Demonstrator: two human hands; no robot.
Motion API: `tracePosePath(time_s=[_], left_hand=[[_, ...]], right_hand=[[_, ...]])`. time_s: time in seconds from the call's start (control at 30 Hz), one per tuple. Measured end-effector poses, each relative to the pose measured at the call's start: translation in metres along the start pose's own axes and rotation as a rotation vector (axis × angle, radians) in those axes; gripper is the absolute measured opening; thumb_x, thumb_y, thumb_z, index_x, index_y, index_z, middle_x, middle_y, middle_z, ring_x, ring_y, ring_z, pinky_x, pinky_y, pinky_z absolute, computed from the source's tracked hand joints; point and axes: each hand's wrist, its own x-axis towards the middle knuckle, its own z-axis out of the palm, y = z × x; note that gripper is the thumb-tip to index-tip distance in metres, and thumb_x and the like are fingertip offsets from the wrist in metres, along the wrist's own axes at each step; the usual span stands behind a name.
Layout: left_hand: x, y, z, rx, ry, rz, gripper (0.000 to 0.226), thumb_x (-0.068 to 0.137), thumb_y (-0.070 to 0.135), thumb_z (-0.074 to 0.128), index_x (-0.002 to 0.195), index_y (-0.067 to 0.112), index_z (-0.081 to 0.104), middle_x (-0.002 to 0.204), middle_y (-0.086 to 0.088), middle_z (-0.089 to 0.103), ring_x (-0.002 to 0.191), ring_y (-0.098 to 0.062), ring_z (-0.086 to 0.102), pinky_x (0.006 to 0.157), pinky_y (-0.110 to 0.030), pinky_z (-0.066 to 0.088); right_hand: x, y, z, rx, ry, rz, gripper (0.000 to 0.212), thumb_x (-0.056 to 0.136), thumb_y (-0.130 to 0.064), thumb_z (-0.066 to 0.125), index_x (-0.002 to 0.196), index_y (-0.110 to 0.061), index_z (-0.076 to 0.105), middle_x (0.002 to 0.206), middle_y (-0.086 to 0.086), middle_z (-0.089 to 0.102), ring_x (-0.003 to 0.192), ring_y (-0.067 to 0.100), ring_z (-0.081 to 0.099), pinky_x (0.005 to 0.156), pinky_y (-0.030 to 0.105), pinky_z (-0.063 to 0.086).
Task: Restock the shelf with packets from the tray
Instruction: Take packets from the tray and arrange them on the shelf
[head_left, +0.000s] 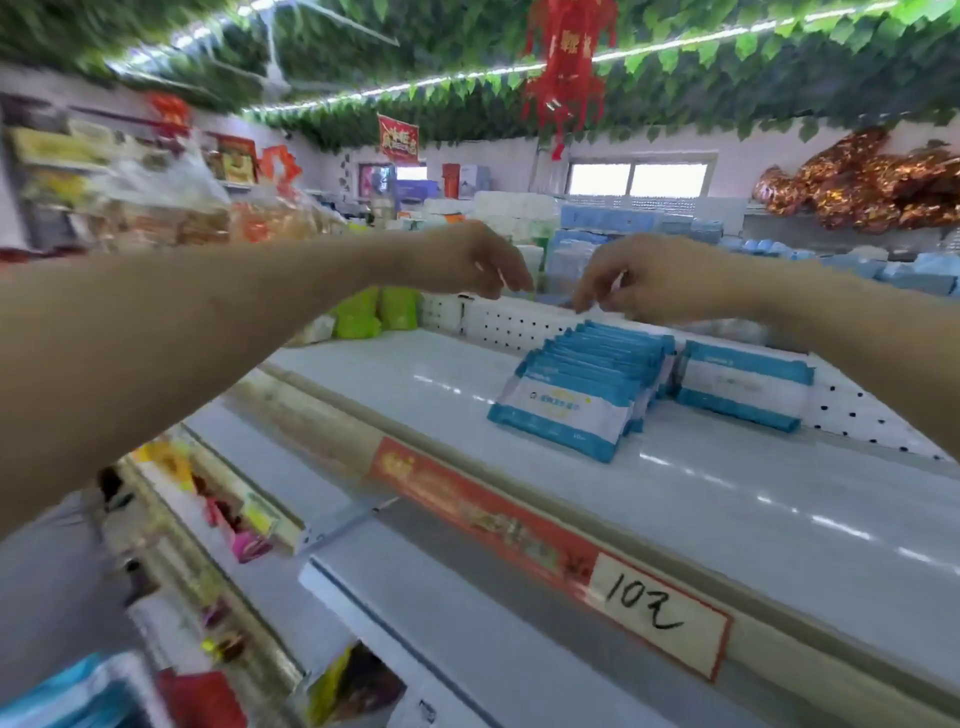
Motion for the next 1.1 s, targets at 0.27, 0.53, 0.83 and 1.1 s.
tracePosePath(time_s=[0.27,0.53,0.83,1.1], left_hand=[[-0.207,-0.064,-0.054,-0.027,0.131,-0.425,0.035,0.099,0.001,0.06,0.124,0.021,0.073,0.117,0.006,0.074,0.104,-0.004,0.068,0.09,-0.023,0.057],[-0.388,-0.1,-0.023,-0.008,0.088,-0.821,0.034,0.097,0.007,0.064,0.118,0.032,0.075,0.111,0.012,0.074,0.102,-0.004,0.069,0.092,-0.031,0.056],[-0.547,-0.114,0.14,-0.017,-0.159,-1.157,0.04,0.091,0.006,0.062,0.126,0.021,0.072,0.122,0.002,0.073,0.1,-0.011,0.063,0.087,-0.018,0.044],[-0.602,-0.124,0.257,-0.05,-0.263,-1.281,0.042,0.094,0.009,0.053,0.131,0.023,0.068,0.135,-0.004,0.061,0.122,-0.025,0.059,0.1,-0.031,0.042]], right_hand=[[0.13,-0.167,0.049,0.17,-0.044,-0.395,0.028,0.091,-0.002,0.065,0.101,-0.023,0.08,0.087,-0.025,0.067,0.078,-0.02,0.058,0.069,0.0,0.038],[0.169,-0.291,0.15,0.244,-0.255,-0.617,0.024,0.096,-0.016,0.063,0.11,-0.031,0.076,0.107,-0.019,0.071,0.097,-0.001,0.065,0.087,0.026,0.053],[0.115,-0.392,0.362,0.359,-0.572,-0.663,0.032,0.091,-0.003,0.058,0.114,-0.015,0.076,0.114,-0.001,0.072,0.101,0.011,0.064,0.091,0.029,0.052],[0.067,-0.429,0.505,0.305,-0.843,-0.715,0.04,0.097,0.003,0.046,0.122,-0.01,0.074,0.131,0.004,0.068,0.109,0.011,0.06,0.092,0.022,0.046]])
